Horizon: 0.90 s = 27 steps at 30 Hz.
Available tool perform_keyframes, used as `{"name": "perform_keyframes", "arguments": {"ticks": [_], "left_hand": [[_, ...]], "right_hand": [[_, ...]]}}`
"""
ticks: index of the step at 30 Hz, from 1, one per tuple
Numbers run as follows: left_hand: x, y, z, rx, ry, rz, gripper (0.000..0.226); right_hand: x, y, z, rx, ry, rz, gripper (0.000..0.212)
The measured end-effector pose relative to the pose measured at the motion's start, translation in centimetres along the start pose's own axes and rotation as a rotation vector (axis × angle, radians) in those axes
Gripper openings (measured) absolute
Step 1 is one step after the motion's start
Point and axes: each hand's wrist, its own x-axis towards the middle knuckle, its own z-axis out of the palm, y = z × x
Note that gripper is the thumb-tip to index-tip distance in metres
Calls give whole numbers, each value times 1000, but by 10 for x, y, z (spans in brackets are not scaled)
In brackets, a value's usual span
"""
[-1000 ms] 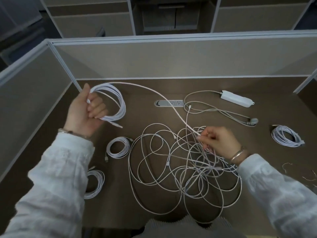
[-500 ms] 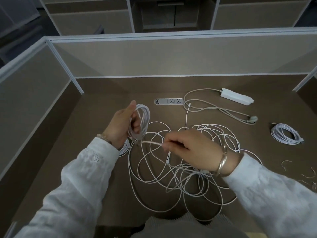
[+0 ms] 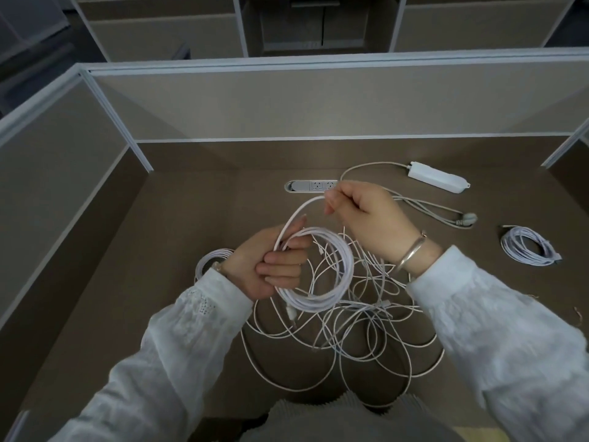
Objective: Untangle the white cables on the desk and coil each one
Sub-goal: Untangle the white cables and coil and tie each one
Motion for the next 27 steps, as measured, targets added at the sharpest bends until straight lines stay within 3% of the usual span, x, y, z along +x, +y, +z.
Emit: {"name": "perform_keyframes", "arguments": {"ticks": [4, 6, 8, 13, 17, 21, 25, 27], "left_hand": [[6, -4, 3, -181, -159, 18, 42], [9, -4, 3, -209, -164, 24, 44], [11, -5, 0, -206, -134, 30, 44], [6, -6, 1, -169, 0, 8, 44], [3, -6, 10, -108, 130, 53, 37], [6, -6, 13, -69, 249, 99, 40], [-2, 4, 7, -106, 306, 171, 42], [-13, 12, 0, -138, 307, 215, 41]], "right_hand": [[-3, 13, 9, 310, -88, 347, 37], [-11, 15, 12, 678, -244, 618, 44], [-16, 14, 9, 987, -394, 755, 48], [-18, 21, 1, 1099, -422, 667, 19], [-19, 28, -1, 1158, -399, 652, 10], [-20, 32, 10, 1146, -316, 642, 13], [-26, 49, 13, 1015, -313, 638, 38], [-33, 60, 12, 924, -365, 628, 29]]}}
